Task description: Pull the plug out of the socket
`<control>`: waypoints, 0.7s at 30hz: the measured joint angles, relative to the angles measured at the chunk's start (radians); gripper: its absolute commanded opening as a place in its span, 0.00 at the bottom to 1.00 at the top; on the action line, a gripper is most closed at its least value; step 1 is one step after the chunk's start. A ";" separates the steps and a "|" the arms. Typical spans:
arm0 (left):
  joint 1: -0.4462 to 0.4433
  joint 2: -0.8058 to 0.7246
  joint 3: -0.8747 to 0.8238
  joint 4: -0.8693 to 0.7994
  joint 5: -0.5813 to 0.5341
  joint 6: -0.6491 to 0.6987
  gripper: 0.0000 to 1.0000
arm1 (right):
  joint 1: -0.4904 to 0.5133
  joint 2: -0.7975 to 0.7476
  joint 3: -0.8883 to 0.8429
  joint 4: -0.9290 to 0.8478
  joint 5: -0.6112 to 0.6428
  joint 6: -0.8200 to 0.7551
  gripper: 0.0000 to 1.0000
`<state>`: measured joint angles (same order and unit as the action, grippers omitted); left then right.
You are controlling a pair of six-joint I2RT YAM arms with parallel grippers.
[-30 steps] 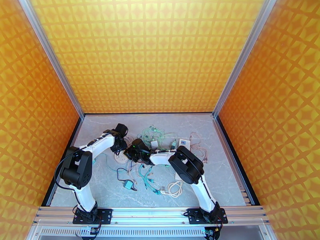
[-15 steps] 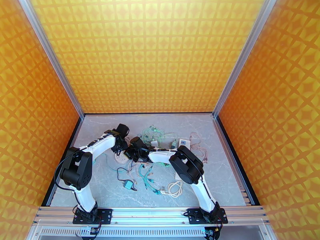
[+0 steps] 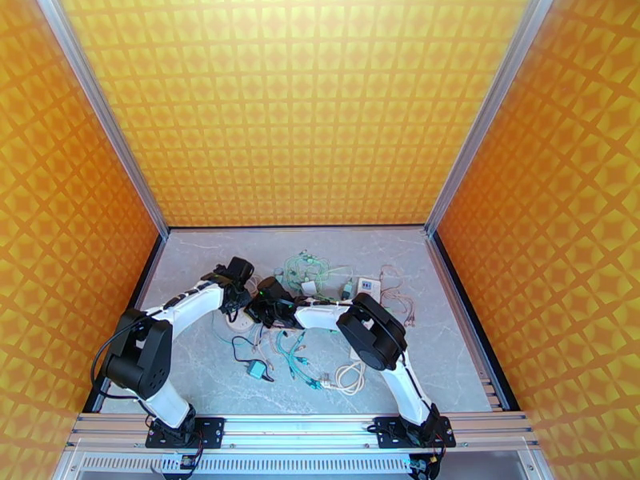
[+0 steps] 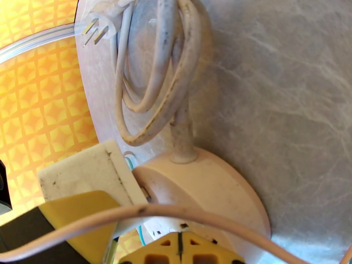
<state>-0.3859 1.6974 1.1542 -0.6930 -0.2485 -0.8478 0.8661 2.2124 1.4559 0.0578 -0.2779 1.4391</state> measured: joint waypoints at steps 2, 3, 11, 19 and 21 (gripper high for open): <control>0.001 0.036 0.052 -0.048 0.002 0.013 0.00 | -0.005 0.006 0.018 -0.027 -0.015 0.000 0.00; 0.001 0.061 0.090 -0.080 0.002 0.023 0.00 | -0.008 0.008 0.027 -0.040 -0.020 0.001 0.00; -0.010 0.174 0.253 -0.195 -0.021 0.095 0.00 | -0.026 0.016 0.060 -0.098 -0.020 -0.003 0.00; -0.013 0.183 0.269 -0.213 -0.031 0.105 0.00 | -0.027 0.016 0.067 -0.114 -0.020 -0.004 0.00; -0.013 0.181 0.269 -0.213 -0.031 0.105 0.00 | -0.027 0.016 0.067 -0.114 -0.019 -0.005 0.00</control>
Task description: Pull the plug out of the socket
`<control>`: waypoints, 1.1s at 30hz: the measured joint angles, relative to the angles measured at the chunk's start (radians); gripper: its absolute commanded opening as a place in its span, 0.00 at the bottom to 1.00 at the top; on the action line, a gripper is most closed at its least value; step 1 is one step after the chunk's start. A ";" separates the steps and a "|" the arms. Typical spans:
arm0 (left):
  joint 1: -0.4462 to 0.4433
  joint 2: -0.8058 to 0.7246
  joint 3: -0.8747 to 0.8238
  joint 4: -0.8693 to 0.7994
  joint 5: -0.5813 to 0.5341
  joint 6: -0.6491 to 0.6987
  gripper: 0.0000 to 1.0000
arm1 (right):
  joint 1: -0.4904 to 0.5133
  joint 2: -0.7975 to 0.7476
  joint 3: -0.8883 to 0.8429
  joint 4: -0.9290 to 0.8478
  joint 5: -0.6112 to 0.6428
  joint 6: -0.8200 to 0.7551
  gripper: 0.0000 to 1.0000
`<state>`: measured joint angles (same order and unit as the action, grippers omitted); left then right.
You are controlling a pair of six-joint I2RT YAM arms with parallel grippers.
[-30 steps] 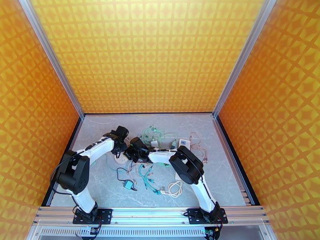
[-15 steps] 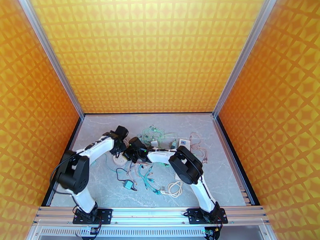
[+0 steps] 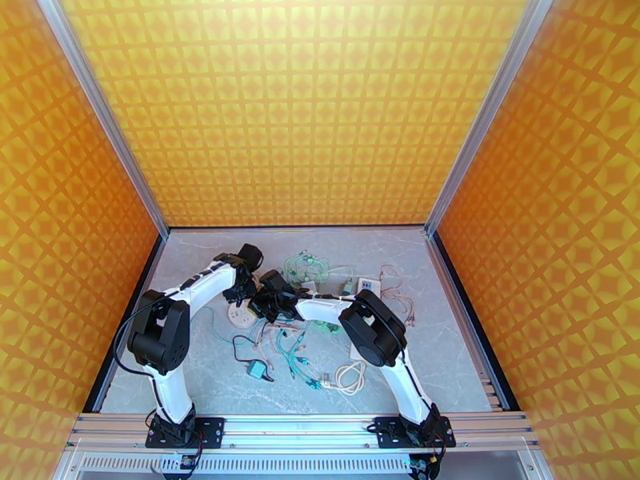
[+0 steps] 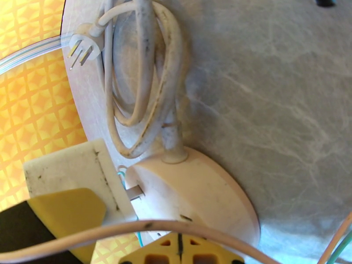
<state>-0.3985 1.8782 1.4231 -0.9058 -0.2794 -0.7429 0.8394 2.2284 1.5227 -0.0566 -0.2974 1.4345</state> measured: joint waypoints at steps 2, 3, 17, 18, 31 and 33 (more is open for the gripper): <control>0.002 -0.003 0.000 -0.001 0.001 0.000 0.00 | 0.000 0.000 0.000 0.000 0.000 -0.003 0.00; 0.004 -0.006 0.000 -0.003 0.005 0.000 0.00 | 0.001 0.000 0.001 -0.001 0.003 -0.006 0.00; 0.116 -0.182 0.000 -0.078 0.117 0.042 0.01 | 0.010 -0.003 0.018 -0.024 0.054 -0.065 0.00; 0.127 -0.183 0.000 -0.078 0.121 0.050 0.01 | 0.010 -0.003 0.019 -0.024 0.055 -0.080 0.00; 0.317 -0.229 -0.092 0.053 0.204 0.232 0.04 | -0.011 -0.138 0.107 -0.231 0.099 -0.447 0.31; 0.333 -0.225 -0.098 0.080 0.207 0.261 0.05 | -0.011 -0.212 0.106 -0.254 0.129 -0.510 0.34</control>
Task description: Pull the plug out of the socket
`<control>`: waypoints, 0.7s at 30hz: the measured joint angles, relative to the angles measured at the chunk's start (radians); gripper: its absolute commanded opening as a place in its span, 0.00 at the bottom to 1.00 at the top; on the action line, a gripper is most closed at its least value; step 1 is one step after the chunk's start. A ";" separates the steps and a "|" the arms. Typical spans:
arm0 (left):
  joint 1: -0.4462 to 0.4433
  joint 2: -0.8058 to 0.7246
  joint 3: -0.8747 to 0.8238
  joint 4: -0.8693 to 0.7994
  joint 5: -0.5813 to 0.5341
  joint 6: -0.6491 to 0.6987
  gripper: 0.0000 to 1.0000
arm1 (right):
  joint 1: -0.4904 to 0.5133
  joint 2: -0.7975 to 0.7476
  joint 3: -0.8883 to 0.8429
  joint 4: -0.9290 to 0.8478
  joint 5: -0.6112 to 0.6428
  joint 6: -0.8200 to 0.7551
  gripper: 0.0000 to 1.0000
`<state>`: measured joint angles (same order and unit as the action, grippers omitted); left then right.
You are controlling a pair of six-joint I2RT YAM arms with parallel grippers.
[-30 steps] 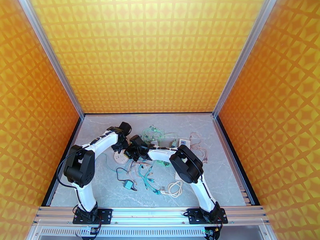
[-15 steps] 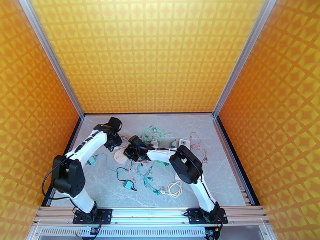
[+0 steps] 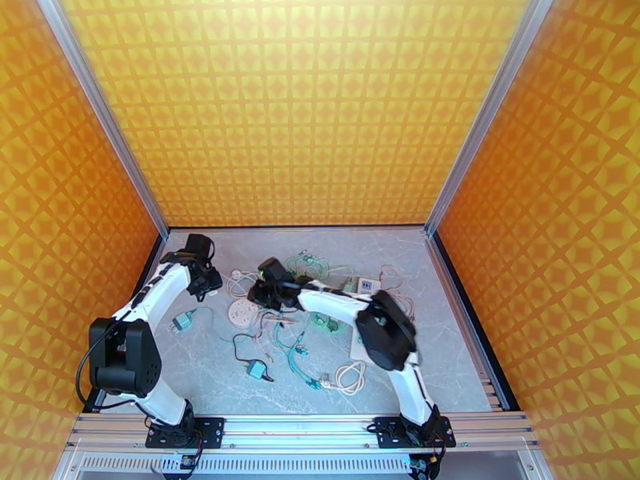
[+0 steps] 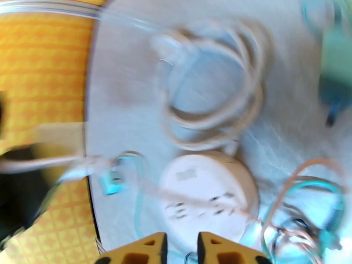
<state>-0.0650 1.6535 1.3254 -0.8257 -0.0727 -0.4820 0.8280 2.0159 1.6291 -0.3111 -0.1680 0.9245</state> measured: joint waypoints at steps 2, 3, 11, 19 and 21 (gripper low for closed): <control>0.009 0.015 -0.001 0.029 0.002 0.028 0.06 | 0.000 -0.087 -0.013 -0.011 0.037 -0.059 0.36; 0.011 0.027 -0.001 0.046 0.002 0.043 0.06 | 0.000 -0.133 -0.027 -0.011 0.056 -0.082 0.36; 0.013 0.212 0.041 0.080 -0.039 0.135 0.07 | -0.032 -0.401 -0.230 -0.035 0.214 -0.163 0.36; 0.006 0.402 0.255 -0.034 -0.200 0.181 0.09 | -0.039 -0.472 -0.360 -0.075 0.315 -0.167 0.36; 0.001 0.446 0.321 -0.067 -0.246 0.189 0.09 | -0.039 -0.480 -0.367 -0.077 0.327 -0.167 0.36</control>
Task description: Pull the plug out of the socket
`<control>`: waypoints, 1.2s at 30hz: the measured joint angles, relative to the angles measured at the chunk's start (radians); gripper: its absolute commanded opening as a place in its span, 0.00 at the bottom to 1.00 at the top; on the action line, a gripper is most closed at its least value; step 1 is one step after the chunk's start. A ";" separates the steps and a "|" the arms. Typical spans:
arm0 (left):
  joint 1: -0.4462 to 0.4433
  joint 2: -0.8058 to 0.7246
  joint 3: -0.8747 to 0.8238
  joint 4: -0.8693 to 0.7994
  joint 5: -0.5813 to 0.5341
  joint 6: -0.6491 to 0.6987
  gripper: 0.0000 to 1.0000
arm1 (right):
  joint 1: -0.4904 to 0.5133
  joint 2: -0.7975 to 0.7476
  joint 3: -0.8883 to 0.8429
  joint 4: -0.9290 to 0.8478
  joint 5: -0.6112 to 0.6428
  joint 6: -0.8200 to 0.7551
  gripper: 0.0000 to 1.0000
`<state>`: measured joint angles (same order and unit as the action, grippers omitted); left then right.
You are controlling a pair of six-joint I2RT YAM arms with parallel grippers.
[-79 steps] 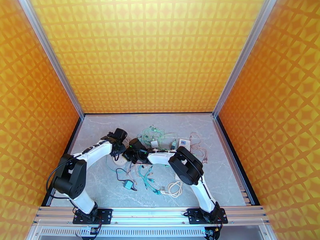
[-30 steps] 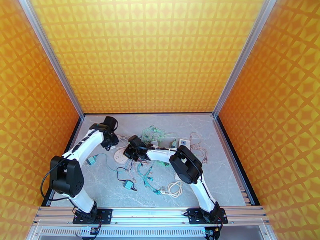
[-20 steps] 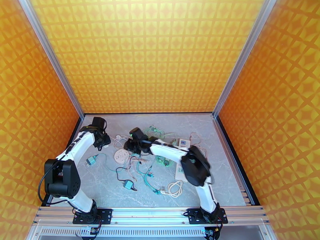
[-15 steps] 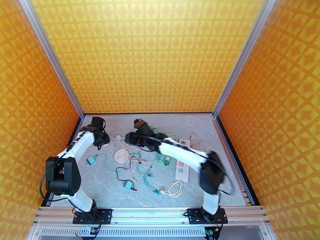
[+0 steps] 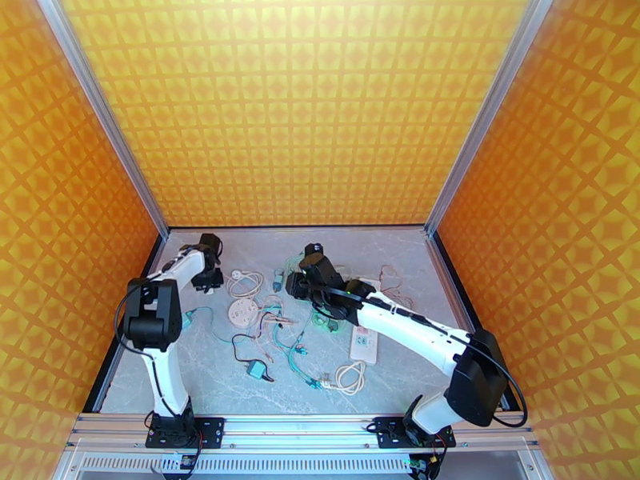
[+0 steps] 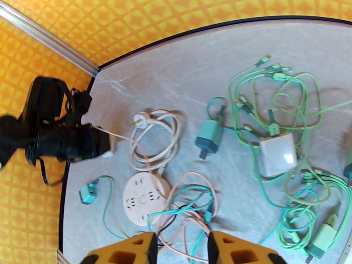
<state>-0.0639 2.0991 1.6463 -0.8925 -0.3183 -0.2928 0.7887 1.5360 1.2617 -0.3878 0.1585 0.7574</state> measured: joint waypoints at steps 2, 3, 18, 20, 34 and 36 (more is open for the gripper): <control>-0.009 0.042 0.061 -0.027 -0.037 0.008 0.10 | 0.000 -0.006 -0.004 0.000 0.005 0.000 0.36; -0.016 0.066 0.094 -0.043 -0.053 0.011 0.11 | 0.000 -0.011 -0.008 0.000 0.008 0.000 0.36; -0.179 0.383 0.570 -0.247 -0.240 0.076 0.26 | 0.000 -0.063 -0.082 -0.014 0.011 0.024 0.36; -0.183 0.413 0.617 -0.270 -0.256 0.079 0.34 | 0.000 -0.078 -0.088 -0.017 0.013 0.024 0.36; -0.189 0.295 0.481 -0.298 -0.264 0.071 0.74 | 0.000 -0.095 -0.104 -0.014 0.021 0.031 0.38; -0.191 0.245 0.431 -0.301 -0.242 0.070 0.85 | 0.000 -0.089 -0.104 -0.012 0.018 0.034 0.40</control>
<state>-0.2546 2.3440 2.0769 -1.1938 -0.5606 -0.2230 0.7887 1.4467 1.1580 -0.3996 0.1764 0.7914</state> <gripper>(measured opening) 0.769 0.382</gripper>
